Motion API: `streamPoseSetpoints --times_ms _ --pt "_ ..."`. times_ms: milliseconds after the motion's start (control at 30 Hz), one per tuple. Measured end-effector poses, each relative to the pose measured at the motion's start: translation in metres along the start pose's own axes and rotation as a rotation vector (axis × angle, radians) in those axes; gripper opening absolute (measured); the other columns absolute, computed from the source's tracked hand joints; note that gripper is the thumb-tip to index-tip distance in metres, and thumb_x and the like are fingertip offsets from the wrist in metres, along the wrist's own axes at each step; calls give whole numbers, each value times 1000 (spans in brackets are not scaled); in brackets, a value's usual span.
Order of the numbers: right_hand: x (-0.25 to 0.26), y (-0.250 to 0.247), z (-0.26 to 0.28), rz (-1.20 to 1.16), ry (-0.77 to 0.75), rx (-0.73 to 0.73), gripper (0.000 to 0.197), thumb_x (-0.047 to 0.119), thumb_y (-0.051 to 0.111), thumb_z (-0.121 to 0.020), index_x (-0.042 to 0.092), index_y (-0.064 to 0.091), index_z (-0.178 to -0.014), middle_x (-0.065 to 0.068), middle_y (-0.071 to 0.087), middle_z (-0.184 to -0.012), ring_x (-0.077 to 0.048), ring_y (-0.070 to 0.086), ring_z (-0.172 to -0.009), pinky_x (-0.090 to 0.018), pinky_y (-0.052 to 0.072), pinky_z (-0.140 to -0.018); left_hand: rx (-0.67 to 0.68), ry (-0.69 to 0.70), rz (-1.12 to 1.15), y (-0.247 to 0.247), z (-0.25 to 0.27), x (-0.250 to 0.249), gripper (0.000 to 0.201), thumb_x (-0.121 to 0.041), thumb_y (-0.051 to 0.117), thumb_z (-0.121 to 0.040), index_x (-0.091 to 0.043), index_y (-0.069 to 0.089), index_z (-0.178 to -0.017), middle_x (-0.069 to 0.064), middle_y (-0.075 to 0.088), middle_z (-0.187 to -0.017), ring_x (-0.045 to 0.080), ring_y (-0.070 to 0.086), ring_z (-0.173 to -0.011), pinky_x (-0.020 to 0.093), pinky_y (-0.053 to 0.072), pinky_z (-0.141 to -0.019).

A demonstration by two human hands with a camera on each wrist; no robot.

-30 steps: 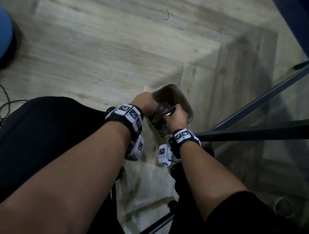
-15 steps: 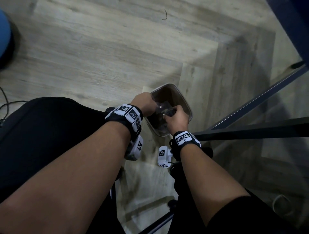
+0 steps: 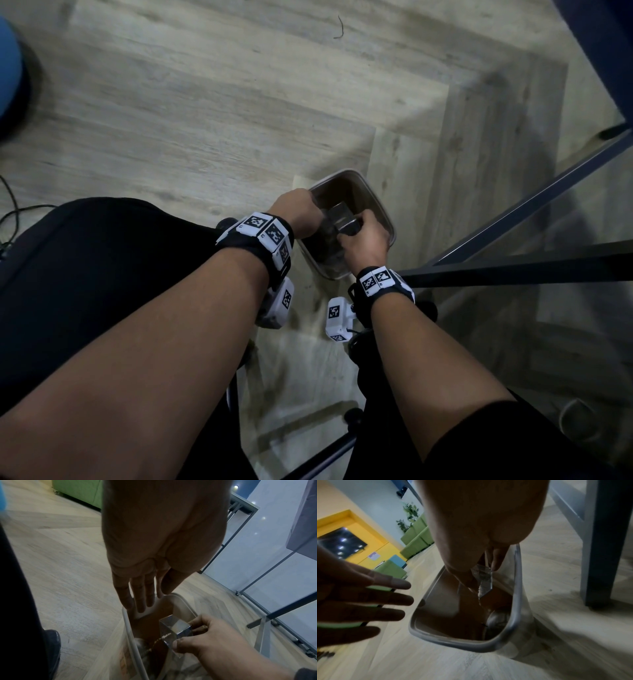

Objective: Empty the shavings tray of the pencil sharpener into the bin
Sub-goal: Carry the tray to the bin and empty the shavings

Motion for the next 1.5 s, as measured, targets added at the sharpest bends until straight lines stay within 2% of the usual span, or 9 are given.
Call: streamPoseSetpoints --times_ms 133,200,333,567,800,1033,1267,1367,1500 --pt "-2 0 -2 39 -49 15 32 8 80 -84 18 66 -111 -10 71 -110 -22 63 -90 -27 47 -79 -4 -8 -6 0 -2 2 35 -10 53 -92 -1 78 -115 23 75 -118 39 69 -112 38 56 -92" --pt "-3 0 -1 53 -54 16 33 7 79 -85 16 66 -114 -10 70 -113 -21 59 -90 -25 44 -81 -6 -10 -14 1 -3 2 36 -10 53 -92 -1 77 -117 23 74 -120 40 68 -114 39 56 -95" --pt "1 1 1 64 -67 35 34 8 79 -82 17 66 -113 -11 70 -112 -30 69 -99 -27 47 -79 -7 -8 -33 2 -4 2 37 -9 52 -91 -1 77 -118 23 74 -121 40 68 -116 40 57 -97" --pt "4 1 1 69 -88 28 29 10 78 -81 20 64 -104 -10 74 -104 -30 71 -94 -39 61 -84 -13 -11 -41 3 -4 2 38 -11 52 -93 -1 75 -122 23 73 -124 40 67 -117 40 55 -96" --pt "4 -6 -2 84 -119 16 31 11 78 -80 17 67 -108 -11 74 -103 -32 71 -96 -33 55 -80 -8 -15 -55 3 -3 0 38 -12 53 -94 -1 74 -123 23 72 -126 40 66 -118 37 52 -91" --pt "12 -10 -2 195 -229 62 33 11 77 -79 15 64 -109 -15 72 -104 -39 70 -97 -38 54 -78 -14 -21 -36 2 2 -3 41 -10 53 -94 -3 73 -129 21 71 -131 38 66 -122 40 55 -100" --pt "11 -12 0 255 -237 76 34 10 78 -82 12 61 -112 -17 71 -108 -40 70 -100 -42 55 -81 -25 -5 -29 0 5 -4 38 -10 55 -95 -4 74 -127 21 72 -129 38 67 -121 39 53 -98" --pt "8 -14 0 213 -205 55 31 10 77 -82 15 61 -108 -15 72 -105 -38 70 -97 -37 53 -77 -16 -4 -28 0 7 -5 38 -9 54 -94 -6 74 -127 20 73 -128 37 67 -120 39 54 -97" --pt "7 -15 1 171 -164 35 29 11 76 -84 17 62 -108 -12 70 -105 -33 68 -95 -28 41 -75 -14 4 -32 -1 8 -5 39 -9 54 -94 -6 75 -126 19 73 -128 37 67 -120 38 53 -96"
Point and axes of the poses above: each hand's wrist, its own z-axis away from the middle knuckle, its own y-axis out of the palm, x = y × z, the point moved 2 cm from there along -z, towards the middle knuckle
